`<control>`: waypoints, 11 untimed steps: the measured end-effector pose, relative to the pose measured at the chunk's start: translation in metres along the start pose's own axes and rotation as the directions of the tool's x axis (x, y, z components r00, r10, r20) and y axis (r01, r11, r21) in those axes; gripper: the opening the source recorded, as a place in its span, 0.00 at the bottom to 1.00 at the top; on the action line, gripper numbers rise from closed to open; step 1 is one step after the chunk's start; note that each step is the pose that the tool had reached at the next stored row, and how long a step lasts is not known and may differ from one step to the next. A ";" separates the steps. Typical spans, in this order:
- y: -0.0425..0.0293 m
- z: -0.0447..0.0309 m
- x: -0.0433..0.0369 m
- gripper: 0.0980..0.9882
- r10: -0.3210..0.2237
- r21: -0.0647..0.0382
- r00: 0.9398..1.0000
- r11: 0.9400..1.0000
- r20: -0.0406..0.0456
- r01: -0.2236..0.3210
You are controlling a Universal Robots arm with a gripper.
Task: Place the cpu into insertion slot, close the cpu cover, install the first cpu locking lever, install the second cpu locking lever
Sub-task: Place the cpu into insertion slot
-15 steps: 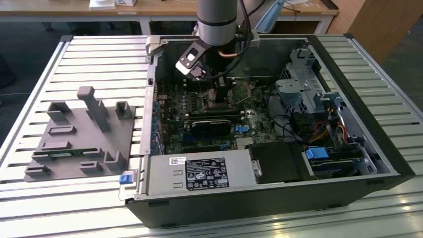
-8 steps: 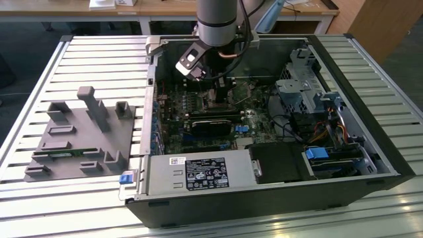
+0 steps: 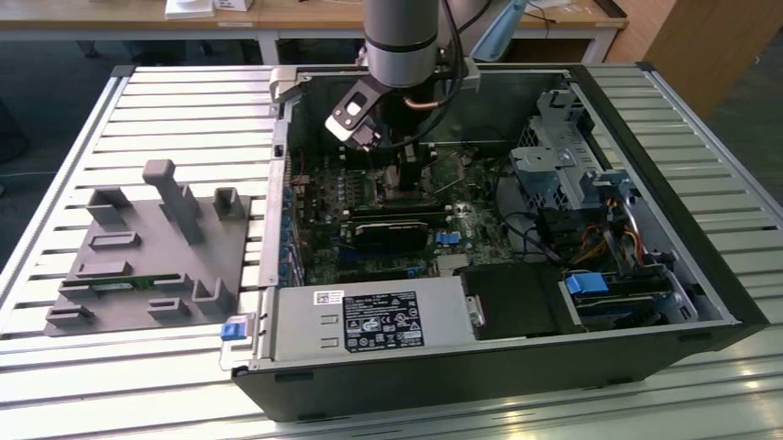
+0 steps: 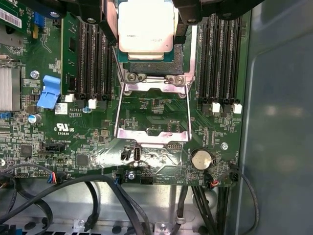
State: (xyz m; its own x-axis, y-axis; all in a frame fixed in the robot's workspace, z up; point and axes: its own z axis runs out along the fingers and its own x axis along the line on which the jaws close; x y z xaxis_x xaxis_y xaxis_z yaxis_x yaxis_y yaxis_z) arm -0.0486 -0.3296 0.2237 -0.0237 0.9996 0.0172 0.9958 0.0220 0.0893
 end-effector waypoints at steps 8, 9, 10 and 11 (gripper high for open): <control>-0.0002 0.0022 0.0006 0.49 0.000 0.000 1.000 1.000 0.000 0.000; -0.0002 0.0025 0.0006 0.49 0.000 0.000 1.000 1.000 0.000 0.000; -0.0002 0.0028 0.0007 0.49 0.000 0.000 1.000 1.000 0.000 0.000; -0.0003 0.0031 0.0007 0.49 0.000 0.000 1.000 1.000 0.000 0.000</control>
State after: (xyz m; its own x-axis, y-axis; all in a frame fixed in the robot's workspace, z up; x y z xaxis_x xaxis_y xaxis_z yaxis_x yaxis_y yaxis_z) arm -0.0486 -0.3288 0.2206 -0.0237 0.9996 0.0173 0.9958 0.0220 0.0891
